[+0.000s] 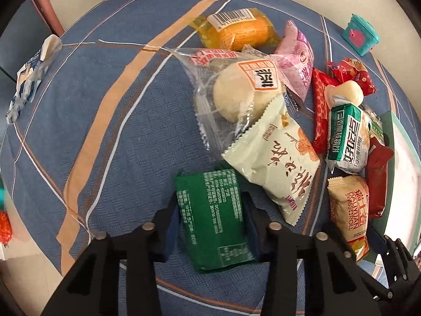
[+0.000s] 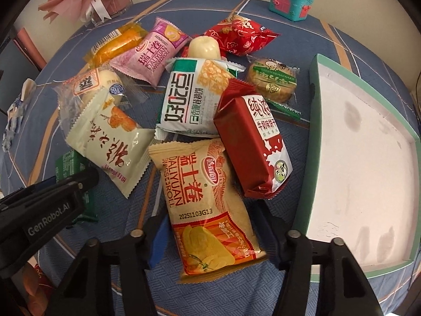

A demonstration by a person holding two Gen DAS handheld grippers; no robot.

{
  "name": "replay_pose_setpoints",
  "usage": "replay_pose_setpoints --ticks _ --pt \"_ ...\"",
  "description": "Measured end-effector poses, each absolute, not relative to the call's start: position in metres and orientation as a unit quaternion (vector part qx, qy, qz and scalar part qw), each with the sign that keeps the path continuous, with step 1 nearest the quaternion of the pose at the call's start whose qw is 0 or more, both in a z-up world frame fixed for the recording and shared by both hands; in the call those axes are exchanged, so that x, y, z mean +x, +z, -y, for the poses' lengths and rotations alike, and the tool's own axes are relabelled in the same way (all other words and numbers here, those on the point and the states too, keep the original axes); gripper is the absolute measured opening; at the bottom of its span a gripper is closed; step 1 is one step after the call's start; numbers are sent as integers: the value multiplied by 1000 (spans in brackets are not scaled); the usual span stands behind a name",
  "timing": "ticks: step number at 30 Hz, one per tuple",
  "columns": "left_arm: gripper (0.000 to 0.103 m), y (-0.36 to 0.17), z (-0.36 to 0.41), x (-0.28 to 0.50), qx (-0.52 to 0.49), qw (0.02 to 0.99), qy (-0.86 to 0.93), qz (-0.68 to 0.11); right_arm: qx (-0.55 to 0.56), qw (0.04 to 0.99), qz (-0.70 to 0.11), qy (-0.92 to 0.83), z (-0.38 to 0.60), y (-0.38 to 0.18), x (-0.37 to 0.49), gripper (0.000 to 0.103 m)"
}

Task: Organize snacks
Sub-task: 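Grasp the green biscuit pack with left gripper while right grasps yellow roll bag, then carry both packs over the white tray and open both grippers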

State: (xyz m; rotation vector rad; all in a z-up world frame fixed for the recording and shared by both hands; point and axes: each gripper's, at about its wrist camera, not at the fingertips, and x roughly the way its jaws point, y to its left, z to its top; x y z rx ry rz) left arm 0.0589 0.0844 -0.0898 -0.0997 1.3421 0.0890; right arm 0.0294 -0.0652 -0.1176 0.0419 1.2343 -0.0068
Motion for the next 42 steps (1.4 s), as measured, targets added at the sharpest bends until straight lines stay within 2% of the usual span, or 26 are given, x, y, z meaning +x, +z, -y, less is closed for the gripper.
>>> replay_pose_setpoints --ticks 8,10,27,35,42 --pt "41 -90 -91 54 -48 781 45 -621 39 817 -575 11 71 -105 22 39" --pt "41 -83 -99 46 -48 783 46 -618 43 818 -573 17 72 -101 20 38" --pt "41 -25 -86 34 -47 814 48 -577 93 854 -510 37 93 -29 -12 38" --pt "41 2 -58 42 -47 828 33 -558 122 860 -495 15 122 -26 -9 38" --pt "41 11 -9 51 -27 833 -6 -553 146 852 -498 -72 172 -31 1 38"
